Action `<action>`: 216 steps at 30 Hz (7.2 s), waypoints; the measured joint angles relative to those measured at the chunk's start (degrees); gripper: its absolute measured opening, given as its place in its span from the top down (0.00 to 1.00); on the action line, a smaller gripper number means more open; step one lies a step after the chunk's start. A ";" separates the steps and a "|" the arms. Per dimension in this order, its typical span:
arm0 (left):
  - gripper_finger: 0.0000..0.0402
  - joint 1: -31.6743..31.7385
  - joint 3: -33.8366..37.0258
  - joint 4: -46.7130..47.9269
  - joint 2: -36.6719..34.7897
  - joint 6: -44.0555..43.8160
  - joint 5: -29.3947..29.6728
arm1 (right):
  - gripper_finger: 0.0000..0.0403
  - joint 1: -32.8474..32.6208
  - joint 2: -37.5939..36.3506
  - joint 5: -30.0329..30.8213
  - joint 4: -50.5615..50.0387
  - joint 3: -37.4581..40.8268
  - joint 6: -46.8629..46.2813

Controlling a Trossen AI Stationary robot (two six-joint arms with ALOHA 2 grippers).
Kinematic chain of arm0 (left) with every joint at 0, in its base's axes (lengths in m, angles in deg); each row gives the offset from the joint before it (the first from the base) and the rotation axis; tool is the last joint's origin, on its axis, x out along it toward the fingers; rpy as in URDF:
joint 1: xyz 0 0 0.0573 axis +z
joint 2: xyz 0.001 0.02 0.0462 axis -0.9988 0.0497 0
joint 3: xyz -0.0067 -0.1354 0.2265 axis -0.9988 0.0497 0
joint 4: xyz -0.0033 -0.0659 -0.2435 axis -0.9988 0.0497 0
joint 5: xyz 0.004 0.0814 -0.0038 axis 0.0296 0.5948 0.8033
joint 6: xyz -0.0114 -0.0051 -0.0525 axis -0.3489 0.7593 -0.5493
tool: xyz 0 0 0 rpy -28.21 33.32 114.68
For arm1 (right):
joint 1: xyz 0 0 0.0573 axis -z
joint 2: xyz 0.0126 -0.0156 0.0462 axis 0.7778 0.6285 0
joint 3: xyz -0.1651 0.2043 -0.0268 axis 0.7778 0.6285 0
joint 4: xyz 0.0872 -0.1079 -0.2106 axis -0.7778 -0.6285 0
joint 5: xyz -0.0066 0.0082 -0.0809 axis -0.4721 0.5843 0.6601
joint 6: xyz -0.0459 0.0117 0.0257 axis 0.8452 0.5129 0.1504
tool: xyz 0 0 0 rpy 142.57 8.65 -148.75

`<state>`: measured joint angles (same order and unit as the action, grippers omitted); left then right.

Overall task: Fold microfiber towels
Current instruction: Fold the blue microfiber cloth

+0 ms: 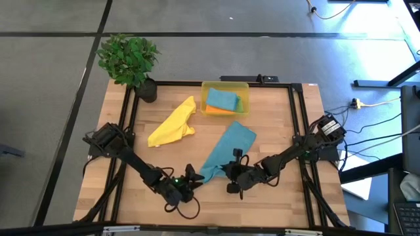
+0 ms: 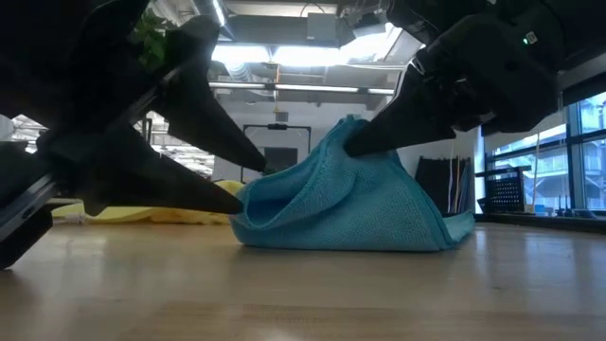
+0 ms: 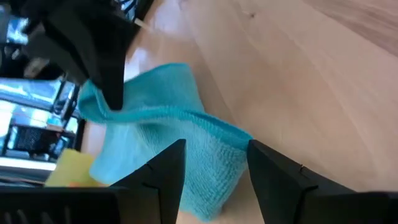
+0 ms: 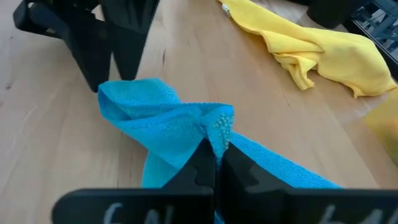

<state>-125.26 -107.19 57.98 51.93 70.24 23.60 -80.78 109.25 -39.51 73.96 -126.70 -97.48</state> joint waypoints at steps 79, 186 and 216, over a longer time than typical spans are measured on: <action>1.00 -0.36 -0.32 6.48 -1.71 0.02 3.79 | 1.00 1.06 -4.04 -10.61 -2.55 -0.09 1.74; 0.48 14.87 3.50 -23.43 5.92 -54.73 -47.73 | 0.99 -3.02 -9.35 -15.63 -13.60 -0.04 -15.85; 0.54 17.83 1.48 -24.06 6.02 -54.91 -56.32 | 0.99 -3.02 -9.35 -16.16 -13.72 -0.07 -16.13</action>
<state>-107.43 -105.71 33.92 57.95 15.33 -32.72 -83.79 99.90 -55.67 60.24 -126.77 -113.61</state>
